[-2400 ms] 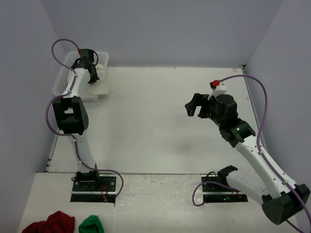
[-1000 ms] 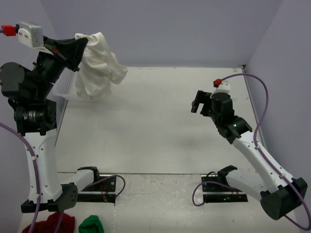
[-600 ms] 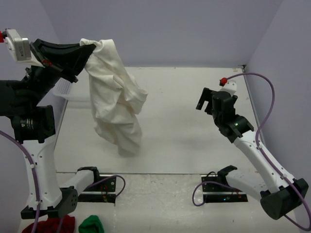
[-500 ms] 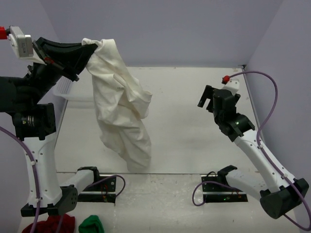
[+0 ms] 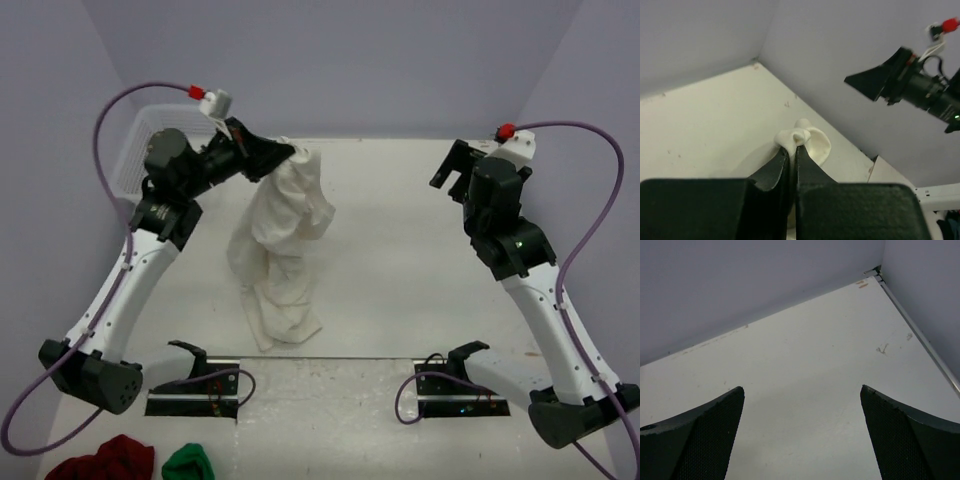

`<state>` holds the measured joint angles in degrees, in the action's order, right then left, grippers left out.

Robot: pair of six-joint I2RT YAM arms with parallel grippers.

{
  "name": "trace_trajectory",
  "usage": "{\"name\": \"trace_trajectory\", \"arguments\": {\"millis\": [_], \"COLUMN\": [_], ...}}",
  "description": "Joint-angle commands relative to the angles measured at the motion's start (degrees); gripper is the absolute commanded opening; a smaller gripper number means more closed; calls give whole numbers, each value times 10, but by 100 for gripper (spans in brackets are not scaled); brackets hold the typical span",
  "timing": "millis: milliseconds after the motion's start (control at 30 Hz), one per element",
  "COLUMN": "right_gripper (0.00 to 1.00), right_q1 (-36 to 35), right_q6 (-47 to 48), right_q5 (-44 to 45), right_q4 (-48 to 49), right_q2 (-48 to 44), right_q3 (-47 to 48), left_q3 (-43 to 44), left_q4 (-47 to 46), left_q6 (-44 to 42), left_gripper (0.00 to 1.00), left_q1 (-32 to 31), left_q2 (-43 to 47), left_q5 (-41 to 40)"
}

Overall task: Fold and stack the t-shirts
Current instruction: Move the tshirt to the center of the board

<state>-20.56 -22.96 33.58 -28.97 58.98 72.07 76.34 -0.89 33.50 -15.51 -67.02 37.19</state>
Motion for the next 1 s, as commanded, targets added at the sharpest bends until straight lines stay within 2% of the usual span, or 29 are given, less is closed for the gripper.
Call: {"name": "trace_trajectory", "arguments": {"millis": [0, 67, 200, 233, 267, 300, 433, 567, 667, 833, 867, 900, 967], "right_gripper": [99, 99, 99, 99, 99, 99, 99, 99, 99, 99, 99, 99, 99], "right_q1": [3, 3, 3, 3, 3, 3, 3, 2, -4, -15, -20, -38, -60], "right_q6": [19, 22, 21, 14, 12, 10, 16, 17, 30, 35, 34, 32, 21], "right_q5": [-10, -19, -43, -45, -48, -52, -109, -175, -232, -313, -331, -332, -332], "right_q4": [-14, -19, -40, -45, -52, -53, -57, -68, -74, -85, -79, -73, -55], "right_q2": [3, 7, 14, 12, 10, 6, -16, -42, -55, -48, -47, -43, -25], "right_q3": [36, 42, 45, 42, 32, 23, -22, -75, -97, -112, -122, -127, -142], "left_q3": [-8, 15, 129, 148, 169, 227, 346, 325, 314, 264, 245, 233, 209], "left_q4": [-18, -4, 8, 8, 45, 69, 157, 123, 121, 99, 96, 89, 82], "left_q6": [-60, -75, -92, -94, -107, -121, -157, -114, -110, -118, -118, -118, -119], "left_gripper": [0, 0, 0, 0, 0, 0, 0, 0, 0, 0, 15, 38, 75], "left_q1": [-88, -134, -160, -160, -160, -159, -133, -56, -10, 7, 10, 19, 28], "left_q2": [-32, -85, -172, -179, -187, -197, -259, -283, -321, -352, -356, -359, -362], "left_q5": [-101, -127, -141, -146, -151, -173, -209, -163, -165, -193, -211, -221, -246]}}
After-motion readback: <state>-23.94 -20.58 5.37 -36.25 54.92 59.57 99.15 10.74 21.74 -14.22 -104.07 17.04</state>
